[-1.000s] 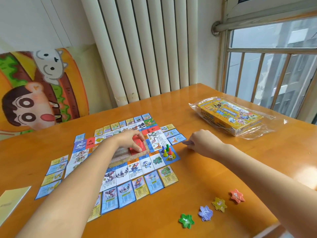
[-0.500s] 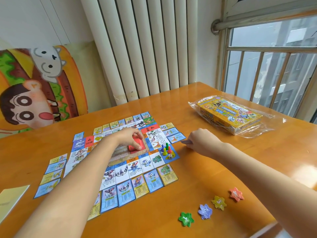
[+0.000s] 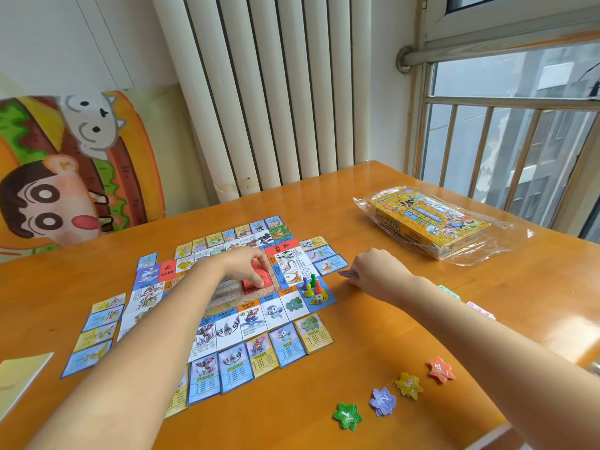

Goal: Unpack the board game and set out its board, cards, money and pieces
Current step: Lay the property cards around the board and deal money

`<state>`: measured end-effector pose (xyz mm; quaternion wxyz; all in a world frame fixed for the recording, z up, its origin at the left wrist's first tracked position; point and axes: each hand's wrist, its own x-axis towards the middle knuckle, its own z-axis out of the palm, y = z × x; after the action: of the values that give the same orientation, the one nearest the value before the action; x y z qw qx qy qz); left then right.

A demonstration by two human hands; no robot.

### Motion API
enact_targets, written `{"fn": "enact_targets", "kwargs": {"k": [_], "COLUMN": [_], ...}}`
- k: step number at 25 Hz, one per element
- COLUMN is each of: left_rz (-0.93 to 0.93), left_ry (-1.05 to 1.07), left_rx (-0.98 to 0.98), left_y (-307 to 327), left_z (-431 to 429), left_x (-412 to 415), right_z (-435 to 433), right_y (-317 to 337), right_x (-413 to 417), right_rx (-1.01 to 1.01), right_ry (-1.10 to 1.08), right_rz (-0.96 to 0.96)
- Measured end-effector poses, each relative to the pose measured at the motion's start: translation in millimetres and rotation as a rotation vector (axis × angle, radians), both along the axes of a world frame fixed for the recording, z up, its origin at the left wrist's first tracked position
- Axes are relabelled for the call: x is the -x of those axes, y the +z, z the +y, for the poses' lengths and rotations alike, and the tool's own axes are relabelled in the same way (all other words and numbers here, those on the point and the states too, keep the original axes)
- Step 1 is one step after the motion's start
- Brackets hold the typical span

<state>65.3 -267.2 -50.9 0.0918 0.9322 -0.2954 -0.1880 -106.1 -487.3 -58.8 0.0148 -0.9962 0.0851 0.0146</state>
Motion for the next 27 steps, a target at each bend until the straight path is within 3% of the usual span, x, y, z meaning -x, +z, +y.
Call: {"fn": "enact_targets", "kwargs": {"k": [8,14,16,19,21,27], "left_rz": [-0.014,-0.225,-0.100,0.378,0.567,0.663], "left_ry": [0.024,0.165,0.210,0.185,0.209,0.316], "left_rx": [0.012,0.358,0.532,0.787,0.874,0.954], "left_y": [5.6,33.9,37.1,33.7,30.7,20.0], "left_z": [-2.0,2.0,6.0,12.1,18.5,49.5], "left_x": [12.7,63.7,97.7,160.3,190.6,219.4], "right_z": [4.4,0.1,8.4,36.4,60.2,95.9], "right_y": [-5.9,1.1,5.9,5.3,2.9,-6.4], "right_x": [0.3,12.9,23.7,47.0,65.0,88.2], "right_rx": [0.040,-0.039,-0.082,-0.128,-0.062,0.062], "right_ry": [-0.024,-0.027,0.011,0.223,0.328,0.519], "right_rz": [-0.016,-0.089,-0.241,-0.614,-0.796,-0.833]}}
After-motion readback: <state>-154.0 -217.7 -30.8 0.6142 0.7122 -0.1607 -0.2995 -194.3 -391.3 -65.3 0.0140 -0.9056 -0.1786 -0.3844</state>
